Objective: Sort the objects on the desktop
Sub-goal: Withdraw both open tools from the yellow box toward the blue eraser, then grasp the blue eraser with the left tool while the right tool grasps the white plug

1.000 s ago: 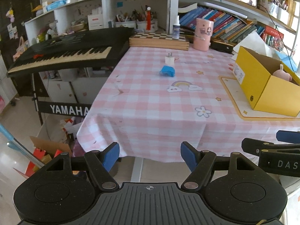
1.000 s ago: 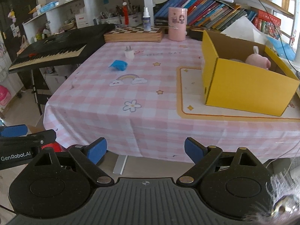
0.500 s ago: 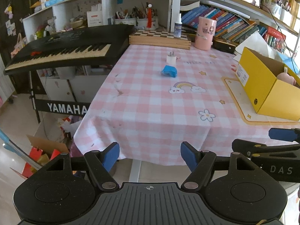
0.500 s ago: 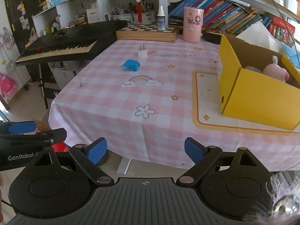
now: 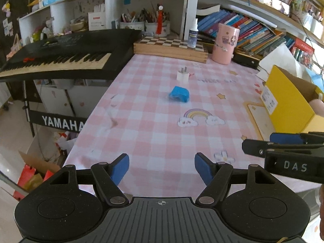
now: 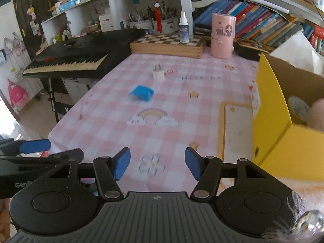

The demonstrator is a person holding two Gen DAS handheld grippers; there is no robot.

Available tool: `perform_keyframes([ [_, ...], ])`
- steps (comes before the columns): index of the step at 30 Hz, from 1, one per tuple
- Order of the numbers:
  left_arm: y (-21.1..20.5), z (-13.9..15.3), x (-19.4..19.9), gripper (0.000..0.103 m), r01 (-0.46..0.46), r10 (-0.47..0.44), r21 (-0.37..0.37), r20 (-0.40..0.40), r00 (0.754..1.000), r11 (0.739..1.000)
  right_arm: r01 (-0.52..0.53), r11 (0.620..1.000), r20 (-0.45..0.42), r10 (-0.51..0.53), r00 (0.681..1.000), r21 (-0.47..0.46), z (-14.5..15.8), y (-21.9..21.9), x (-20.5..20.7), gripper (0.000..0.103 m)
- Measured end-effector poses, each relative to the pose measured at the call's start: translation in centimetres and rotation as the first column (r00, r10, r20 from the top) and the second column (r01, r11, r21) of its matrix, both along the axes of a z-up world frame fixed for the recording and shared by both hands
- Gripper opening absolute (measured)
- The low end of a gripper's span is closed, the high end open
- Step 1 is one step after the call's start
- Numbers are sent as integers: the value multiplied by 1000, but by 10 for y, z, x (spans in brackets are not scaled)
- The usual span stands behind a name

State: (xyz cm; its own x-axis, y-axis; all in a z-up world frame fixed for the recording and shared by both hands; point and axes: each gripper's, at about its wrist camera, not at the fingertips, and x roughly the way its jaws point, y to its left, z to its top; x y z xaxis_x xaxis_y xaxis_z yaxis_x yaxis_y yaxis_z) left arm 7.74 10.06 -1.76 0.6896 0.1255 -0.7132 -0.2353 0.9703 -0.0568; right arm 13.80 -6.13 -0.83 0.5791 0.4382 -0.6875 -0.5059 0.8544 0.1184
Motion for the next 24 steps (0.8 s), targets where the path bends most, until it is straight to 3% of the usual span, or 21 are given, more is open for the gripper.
perform_keyframes([
  [19, -12, -15, 127, 70, -13, 12, 27, 35, 999, 1000, -36, 996, 54, 32, 998, 78, 19, 4, 113, 60],
  [24, -9, -26, 161, 69, -23, 22, 40, 24, 999, 999, -39, 997, 51, 35, 998, 65, 17, 7, 134, 71],
])
